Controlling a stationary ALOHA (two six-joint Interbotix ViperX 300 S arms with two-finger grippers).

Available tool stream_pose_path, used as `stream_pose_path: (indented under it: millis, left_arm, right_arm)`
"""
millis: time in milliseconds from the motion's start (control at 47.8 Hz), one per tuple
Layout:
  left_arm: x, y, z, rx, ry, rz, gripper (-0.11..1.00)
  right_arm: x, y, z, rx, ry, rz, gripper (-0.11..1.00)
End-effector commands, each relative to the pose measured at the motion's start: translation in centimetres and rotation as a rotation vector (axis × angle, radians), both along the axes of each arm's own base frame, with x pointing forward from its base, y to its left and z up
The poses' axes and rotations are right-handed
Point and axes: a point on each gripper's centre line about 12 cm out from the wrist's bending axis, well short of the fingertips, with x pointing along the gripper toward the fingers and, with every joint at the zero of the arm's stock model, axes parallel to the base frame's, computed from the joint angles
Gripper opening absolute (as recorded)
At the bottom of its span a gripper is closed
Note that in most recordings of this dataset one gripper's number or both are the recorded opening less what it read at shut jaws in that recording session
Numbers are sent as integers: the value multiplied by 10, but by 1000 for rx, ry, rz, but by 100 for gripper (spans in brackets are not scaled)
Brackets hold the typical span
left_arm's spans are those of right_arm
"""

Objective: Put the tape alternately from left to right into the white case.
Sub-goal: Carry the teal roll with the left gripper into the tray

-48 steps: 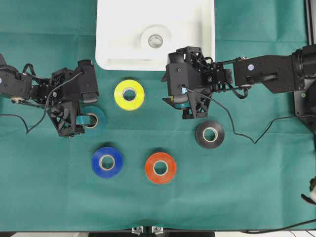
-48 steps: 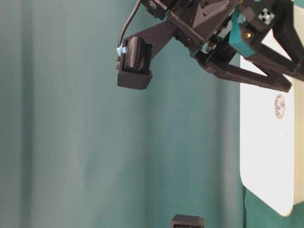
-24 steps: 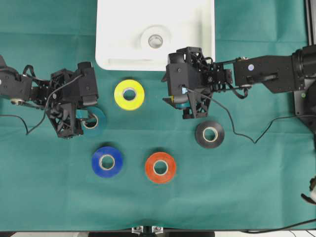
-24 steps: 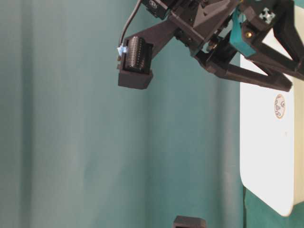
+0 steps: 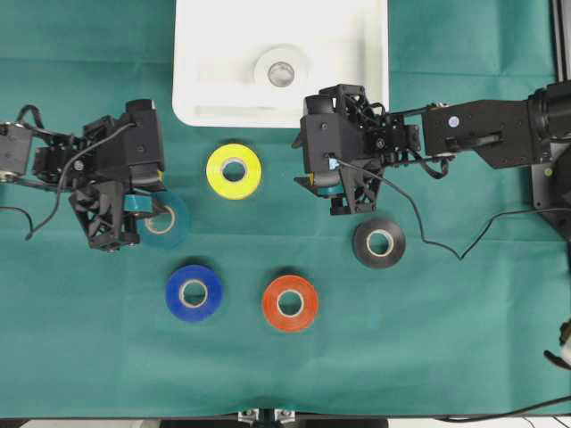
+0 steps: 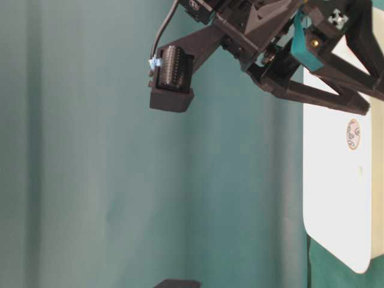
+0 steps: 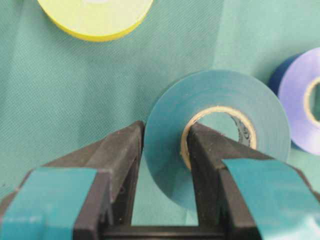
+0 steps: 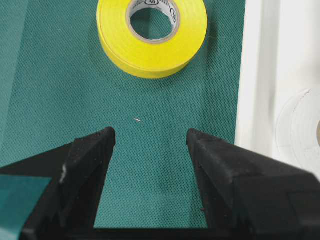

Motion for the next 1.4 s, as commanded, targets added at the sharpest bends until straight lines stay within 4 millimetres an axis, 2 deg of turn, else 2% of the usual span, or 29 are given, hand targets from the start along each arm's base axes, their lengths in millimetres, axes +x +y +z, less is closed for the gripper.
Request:
stream_pose_path:
  millis: [0,293,564,857,1003,1380]
  left_arm:
    - [-1,-1,13,-1,-35,-6,-3]
    - [0,7,16,1,-48,18,-3]
    - [7,42,21,27,-64,106,-3]
    - [19,75,35,168,-107,48,-3]
    - [27,100,36,217,-101,65,-3]
    - [52,170,23,312,-40,112,-3]
  right_arm:
    - [2,1,14,0,-43,2,67]
    - [2,1,14,0,-44,4,67]
    - [2,1,14,-1,-44,5,67]
    - [2,1,14,1,-44,1,67]
    - [3,1,15,1,-47,3,67]
    - [3,1,13,0,-46,3,67]
